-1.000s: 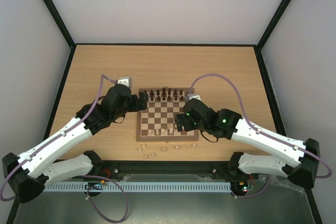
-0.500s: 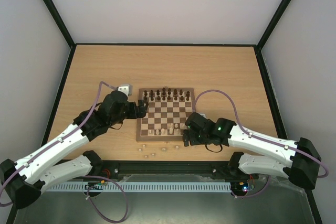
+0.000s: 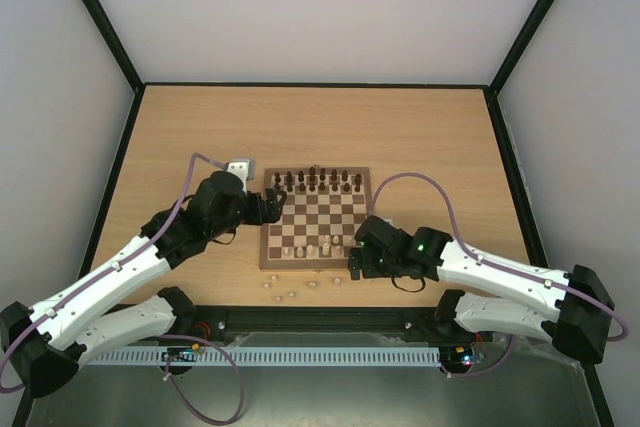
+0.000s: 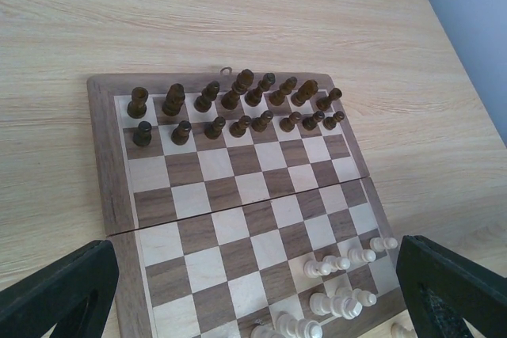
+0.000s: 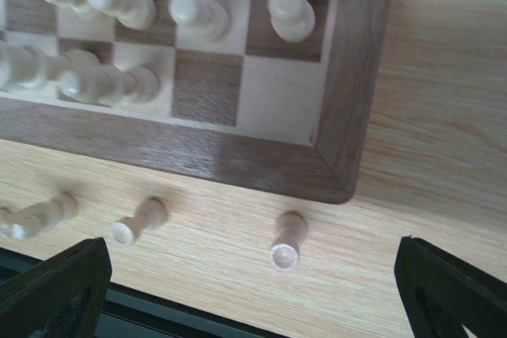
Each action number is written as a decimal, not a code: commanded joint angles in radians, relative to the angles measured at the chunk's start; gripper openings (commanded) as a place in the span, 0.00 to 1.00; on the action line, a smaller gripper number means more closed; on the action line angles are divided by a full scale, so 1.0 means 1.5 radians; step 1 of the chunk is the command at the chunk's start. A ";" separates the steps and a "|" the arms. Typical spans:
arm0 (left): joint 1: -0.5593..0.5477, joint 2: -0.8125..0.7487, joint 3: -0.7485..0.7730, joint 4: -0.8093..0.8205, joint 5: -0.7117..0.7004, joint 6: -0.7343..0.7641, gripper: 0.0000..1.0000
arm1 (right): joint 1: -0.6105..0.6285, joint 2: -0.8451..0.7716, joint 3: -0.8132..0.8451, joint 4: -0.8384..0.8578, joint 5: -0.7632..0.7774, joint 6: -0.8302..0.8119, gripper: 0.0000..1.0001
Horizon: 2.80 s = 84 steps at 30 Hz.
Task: Set up the chess pieces on the board
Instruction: Pick up the chess piece at the center of the board, then place the chess piece on the chessboard.
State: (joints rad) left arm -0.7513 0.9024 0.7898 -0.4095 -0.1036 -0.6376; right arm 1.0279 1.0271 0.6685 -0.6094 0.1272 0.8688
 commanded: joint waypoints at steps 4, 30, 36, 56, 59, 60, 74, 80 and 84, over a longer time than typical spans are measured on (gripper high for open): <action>0.003 -0.017 -0.013 -0.007 0.002 0.007 0.99 | 0.007 0.019 -0.058 -0.024 -0.018 0.052 0.87; 0.018 0.010 -0.023 0.013 0.020 0.034 0.99 | 0.062 0.177 0.013 -0.024 0.042 0.074 0.15; 0.019 0.015 -0.023 0.015 0.023 0.035 0.99 | 0.064 0.182 0.014 -0.030 0.044 0.074 0.12; 0.020 0.026 -0.012 0.012 0.019 0.034 0.99 | 0.071 0.113 0.043 -0.096 0.067 0.078 0.11; 0.020 0.026 -0.011 0.013 0.019 0.034 0.99 | 0.071 0.113 0.042 -0.094 0.066 0.079 0.11; 0.019 0.026 -0.011 0.013 0.019 0.034 0.99 | 0.071 0.113 0.041 -0.092 0.066 0.078 0.11; 0.020 0.032 -0.004 0.007 0.014 0.034 0.99 | 0.071 0.114 0.077 -0.126 0.088 0.065 0.12; 0.020 0.023 -0.009 0.007 0.013 0.030 0.99 | 0.063 0.149 0.111 -0.141 0.118 0.041 0.12; 0.020 0.019 -0.012 0.005 0.012 0.030 0.99 | 0.033 0.176 0.128 -0.133 0.121 0.004 0.12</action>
State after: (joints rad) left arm -0.7280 0.9447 0.7635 -0.4007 -0.0788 -0.5945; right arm 1.1114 1.2541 0.8253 -0.7464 0.2680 0.9272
